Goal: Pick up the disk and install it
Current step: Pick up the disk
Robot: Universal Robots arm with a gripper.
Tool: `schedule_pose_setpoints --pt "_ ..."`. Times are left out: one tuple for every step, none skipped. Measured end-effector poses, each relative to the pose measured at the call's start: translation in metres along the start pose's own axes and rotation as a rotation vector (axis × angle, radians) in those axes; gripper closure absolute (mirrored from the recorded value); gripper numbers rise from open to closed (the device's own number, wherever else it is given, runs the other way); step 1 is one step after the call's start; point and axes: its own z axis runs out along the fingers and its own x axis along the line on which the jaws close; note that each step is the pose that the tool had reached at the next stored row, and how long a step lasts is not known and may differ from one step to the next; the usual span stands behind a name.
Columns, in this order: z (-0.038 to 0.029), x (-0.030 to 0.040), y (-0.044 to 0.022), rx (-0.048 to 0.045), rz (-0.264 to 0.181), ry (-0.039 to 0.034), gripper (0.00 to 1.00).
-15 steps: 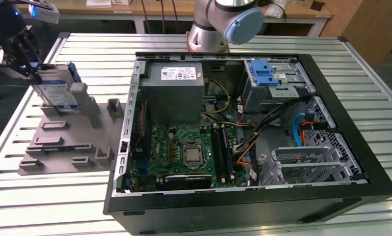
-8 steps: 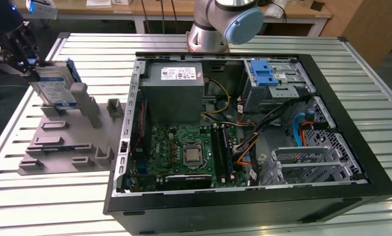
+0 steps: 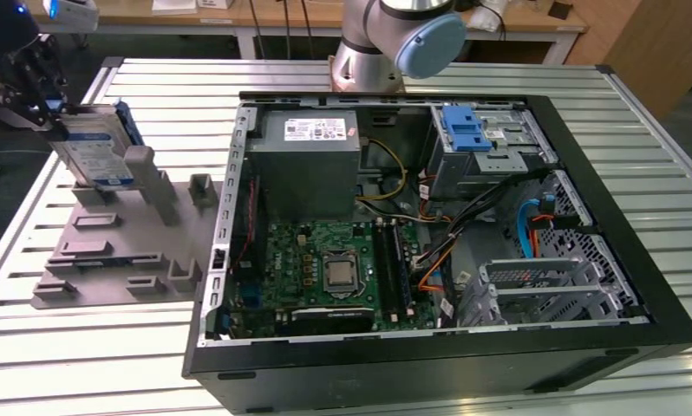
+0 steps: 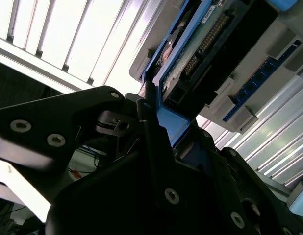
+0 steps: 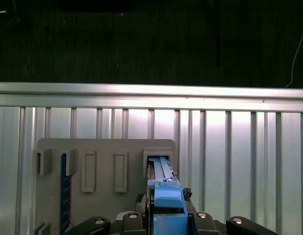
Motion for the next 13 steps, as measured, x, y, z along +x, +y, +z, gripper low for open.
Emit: schedule_pose_setpoints --pt "0.0000 0.0000 0.0000 -0.0001 0.000 0.0000 0.64" --pt "-0.0002 0.0000 0.0000 -0.0001 0.000 0.0001 0.64" --pt "-0.0004 0.0000 0.0000 -0.0002 0.000 0.0001 0.64" --pt "-0.0008 0.0000 0.0000 -0.0003 0.000 0.0002 0.64" --pt "-0.0011 0.0000 0.0000 -0.0002 0.000 0.0001 0.64" --pt "-0.0015 0.0000 0.0000 -0.0001 0.000 0.0001 0.64" --pt "-0.0020 0.0000 0.0000 -0.0001 0.000 0.0001 0.64" --pt "-0.0022 0.0000 0.0000 0.0001 0.000 0.0000 0.64" --pt "-0.0024 0.0000 0.0001 0.0002 0.000 -0.0001 0.64" --pt "-0.0028 0.0000 0.0001 0.0000 0.000 0.0000 0.64" --pt "-0.0031 -0.0001 0.0001 0.0000 0.000 0.0000 0.64" --pt "-0.0032 0.0000 0.0001 0.0001 0.000 0.0000 0.64" --pt "-0.0035 -0.0001 0.0001 0.0001 0.000 0.0000 0.64"
